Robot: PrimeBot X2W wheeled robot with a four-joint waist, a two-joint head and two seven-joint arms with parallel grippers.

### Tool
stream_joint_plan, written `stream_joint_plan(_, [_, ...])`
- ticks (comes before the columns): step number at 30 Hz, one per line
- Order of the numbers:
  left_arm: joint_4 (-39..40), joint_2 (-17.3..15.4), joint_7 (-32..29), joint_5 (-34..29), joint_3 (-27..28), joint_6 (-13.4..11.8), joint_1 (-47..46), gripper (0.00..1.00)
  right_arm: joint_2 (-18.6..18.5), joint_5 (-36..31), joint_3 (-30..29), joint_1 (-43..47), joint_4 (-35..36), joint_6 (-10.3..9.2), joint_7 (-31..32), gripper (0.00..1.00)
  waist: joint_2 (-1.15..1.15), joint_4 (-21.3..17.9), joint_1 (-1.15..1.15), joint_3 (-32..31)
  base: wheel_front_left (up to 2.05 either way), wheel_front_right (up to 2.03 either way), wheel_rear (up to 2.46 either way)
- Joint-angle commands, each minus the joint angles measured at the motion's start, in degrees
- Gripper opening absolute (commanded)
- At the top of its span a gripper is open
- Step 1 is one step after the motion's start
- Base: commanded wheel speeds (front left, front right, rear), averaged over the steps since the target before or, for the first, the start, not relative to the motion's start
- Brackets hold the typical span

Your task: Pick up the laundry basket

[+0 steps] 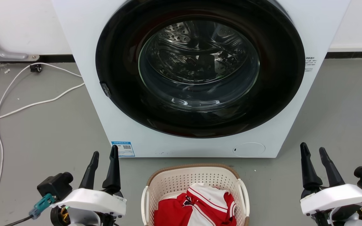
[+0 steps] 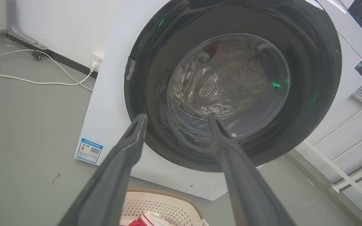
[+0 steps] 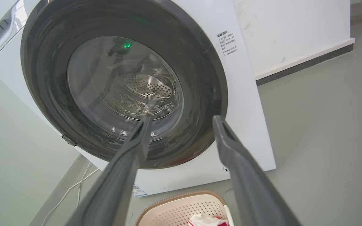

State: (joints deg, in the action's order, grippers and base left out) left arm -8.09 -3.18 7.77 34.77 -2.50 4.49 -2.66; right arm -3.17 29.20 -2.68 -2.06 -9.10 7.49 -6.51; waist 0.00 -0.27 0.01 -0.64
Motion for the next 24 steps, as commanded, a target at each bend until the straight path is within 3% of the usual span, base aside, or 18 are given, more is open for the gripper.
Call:
stream_joint_plan(1, [0.72, -0.07, 0.52, -1.91, -0.19, -0.25, 0.01, 1.0, 0.1, -1.75, 0.13, 0.17, 0.89, 0.0, -0.3, 1.0, 0.0, -0.01, 0.0, -0.02, 0.0, 0.0, 0.0])
stream_joint_plan(24, [-1.07, -1.06, 3.67, -17.37, -2.61, -2.55, 0.08, 1.0, 0.23, -17.49, 1.08, 1.08, 1.87, 0.0, -0.66, 1.0, 0.0, -0.32, 0.0, 0.04, 0.0, 0.0, 0.0])
